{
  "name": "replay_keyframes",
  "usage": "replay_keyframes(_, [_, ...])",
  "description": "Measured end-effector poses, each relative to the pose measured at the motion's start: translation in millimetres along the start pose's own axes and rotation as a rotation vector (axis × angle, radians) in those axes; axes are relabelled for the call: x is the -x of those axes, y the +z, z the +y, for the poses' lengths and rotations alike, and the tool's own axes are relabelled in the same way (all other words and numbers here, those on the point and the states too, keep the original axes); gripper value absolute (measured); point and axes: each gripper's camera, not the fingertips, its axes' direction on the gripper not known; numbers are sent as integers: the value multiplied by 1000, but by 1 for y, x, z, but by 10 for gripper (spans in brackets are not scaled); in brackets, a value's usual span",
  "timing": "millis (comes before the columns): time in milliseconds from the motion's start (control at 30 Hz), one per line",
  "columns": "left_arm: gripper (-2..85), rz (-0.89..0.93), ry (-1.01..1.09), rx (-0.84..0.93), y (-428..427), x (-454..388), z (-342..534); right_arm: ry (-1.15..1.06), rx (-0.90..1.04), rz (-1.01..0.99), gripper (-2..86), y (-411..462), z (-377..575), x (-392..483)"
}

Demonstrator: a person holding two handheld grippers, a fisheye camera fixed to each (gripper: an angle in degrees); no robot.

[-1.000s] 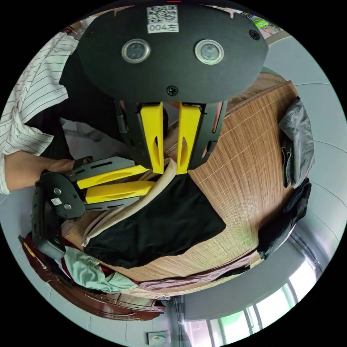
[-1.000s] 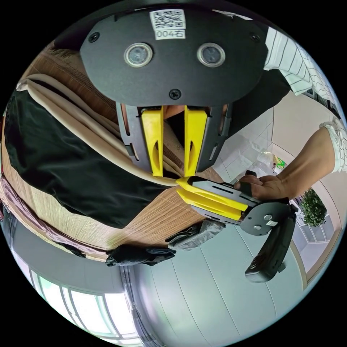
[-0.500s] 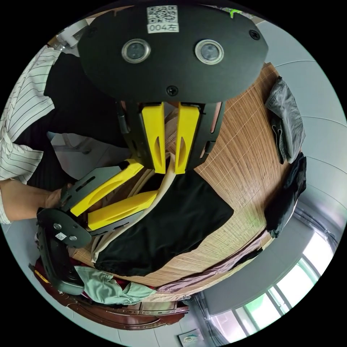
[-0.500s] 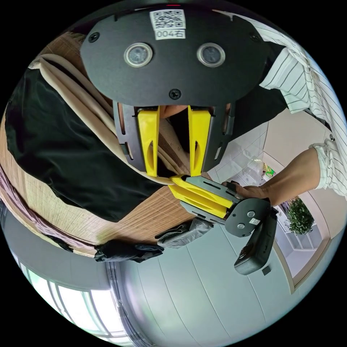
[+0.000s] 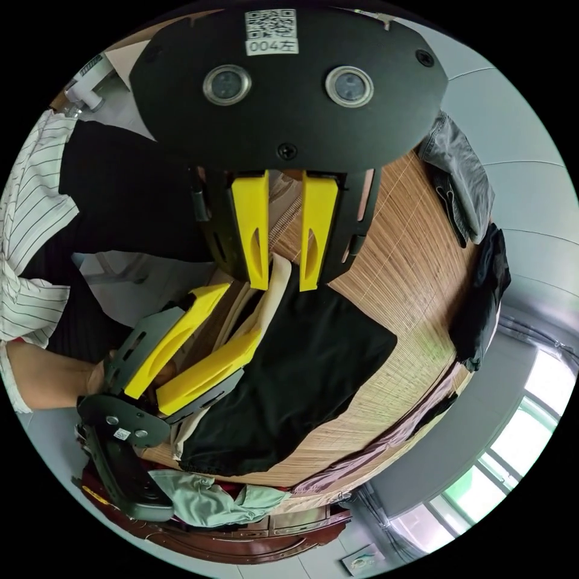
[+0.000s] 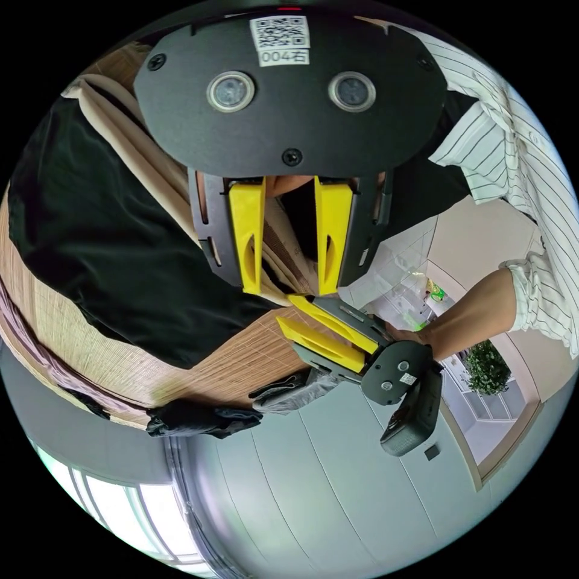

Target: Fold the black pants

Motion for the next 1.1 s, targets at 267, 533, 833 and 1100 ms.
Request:
replay_keyframes(267, [68,20,106,32,6,-17,-14,-4,4,11,136,-10,3,-5])
replay_keyframes(533, [42,-71,93,60,22,-10,-18,19,0,5,133,-21,10,-7])
replay_keyframes(833, [20,146,-184,72,19,54,-28,57,-22,29,137,-19,27,14])
replay_keyframes(1100, [18,258,-298,11,16,86,-16,179,-57,67,139,8,4,2])
